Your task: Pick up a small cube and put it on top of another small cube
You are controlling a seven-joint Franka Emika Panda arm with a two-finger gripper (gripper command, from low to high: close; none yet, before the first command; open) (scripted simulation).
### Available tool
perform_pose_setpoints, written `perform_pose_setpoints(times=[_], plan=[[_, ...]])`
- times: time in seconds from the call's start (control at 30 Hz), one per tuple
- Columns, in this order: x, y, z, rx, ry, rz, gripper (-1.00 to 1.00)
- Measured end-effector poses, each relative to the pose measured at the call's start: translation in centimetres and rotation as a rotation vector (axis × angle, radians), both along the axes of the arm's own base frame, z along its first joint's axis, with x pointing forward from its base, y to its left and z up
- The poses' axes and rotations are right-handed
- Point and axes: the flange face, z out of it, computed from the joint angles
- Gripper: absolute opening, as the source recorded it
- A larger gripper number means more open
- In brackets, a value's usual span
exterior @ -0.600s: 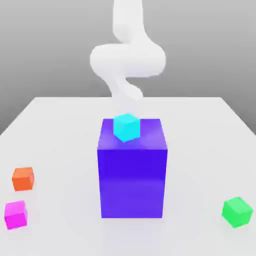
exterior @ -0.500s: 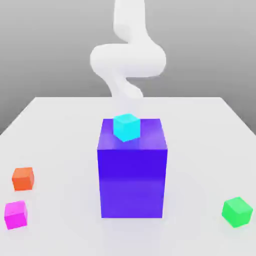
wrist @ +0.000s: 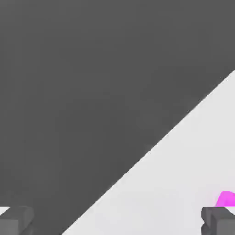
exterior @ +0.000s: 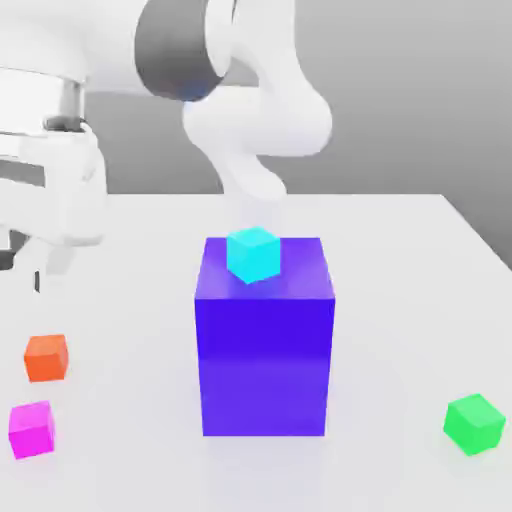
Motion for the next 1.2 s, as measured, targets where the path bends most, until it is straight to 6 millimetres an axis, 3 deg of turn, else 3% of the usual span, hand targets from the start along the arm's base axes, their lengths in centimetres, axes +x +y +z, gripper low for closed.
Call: perform_pose_setpoints(times=[0.07, 0.27, 0.43, 0.47, 0.67, 0.73, 0.83, 0.87, 0.9, 1.03, 1.2], plan=[[-1.3, -2.5, -3.8, 0.031, 0.045, -0.095, 0.00], [-5.7, -6.2, -15.0, 0.120, 0.181, -0.325, 0.00], [-6.6, -6.8, -21.9, 0.133, 0.203, -0.364, 0.00], [-6.7, -6.8, -22.8, 0.133, 0.203, -0.365, -1.00], [-6.7, -6.8, -23.3, 0.133, 0.202, -0.366, -1.00], [-6.7, -6.8, -22.0, 0.133, 0.203, -0.366, -1.00], [-6.6, -6.8, -18.5, 0.133, 0.203, -0.366, -1.00], [-6.3, -6.3, -17.4, 0.133, 0.203, -0.354, -1.00], [-5.0, -4.2, -16.9, 0.132, 0.206, -0.304, -1.00], [-0.3, 5.6, -15.8, 0.122, 0.217, -0.084, -1.00], [2.0, 18.1, -14.7, 0.100, 0.230, 0.174, -1.00]])
